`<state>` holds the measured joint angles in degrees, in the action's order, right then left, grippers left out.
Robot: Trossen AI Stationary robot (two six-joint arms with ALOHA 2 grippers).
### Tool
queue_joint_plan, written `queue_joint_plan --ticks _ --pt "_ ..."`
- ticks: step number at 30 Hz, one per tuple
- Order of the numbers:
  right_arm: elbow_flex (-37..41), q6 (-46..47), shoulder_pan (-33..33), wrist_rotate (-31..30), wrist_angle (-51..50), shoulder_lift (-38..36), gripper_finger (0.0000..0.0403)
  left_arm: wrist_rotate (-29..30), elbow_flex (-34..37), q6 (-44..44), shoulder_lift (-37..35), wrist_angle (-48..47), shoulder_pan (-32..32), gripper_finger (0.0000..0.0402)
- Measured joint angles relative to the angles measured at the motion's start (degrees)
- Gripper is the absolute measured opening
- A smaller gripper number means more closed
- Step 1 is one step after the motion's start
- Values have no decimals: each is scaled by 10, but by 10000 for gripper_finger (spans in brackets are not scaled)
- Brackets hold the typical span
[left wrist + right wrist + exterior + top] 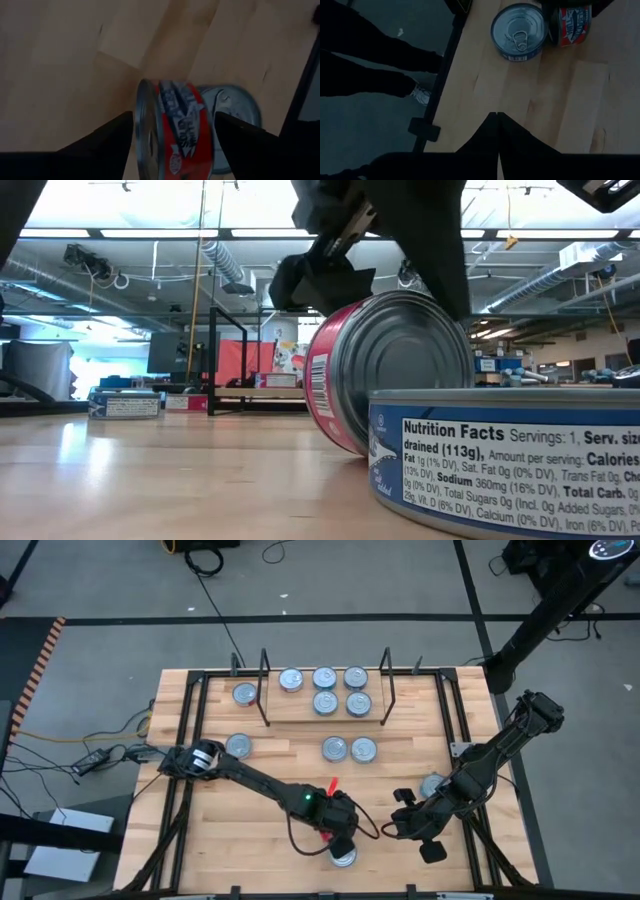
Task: Stack canned seafood by type on shelf
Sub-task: Put the red tuna can on the shelf
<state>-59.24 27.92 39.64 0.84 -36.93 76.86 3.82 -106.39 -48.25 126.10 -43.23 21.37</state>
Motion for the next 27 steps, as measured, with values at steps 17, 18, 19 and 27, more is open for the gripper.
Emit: queue_joint_plan --ticks 17,18,19,27 --pt "0 3 0 0 0 0 9 -20 0 40 0 1 1 144" --pt "0 3 0 0 0 0 9 -20 0 43 0 1 1 144" --pt "0 3 0 0 0 0 9 -20 0 43 0 0 1 144" --pt "0 4 0 1 -1 0 9 3 -36 49 1 -100 1 144"
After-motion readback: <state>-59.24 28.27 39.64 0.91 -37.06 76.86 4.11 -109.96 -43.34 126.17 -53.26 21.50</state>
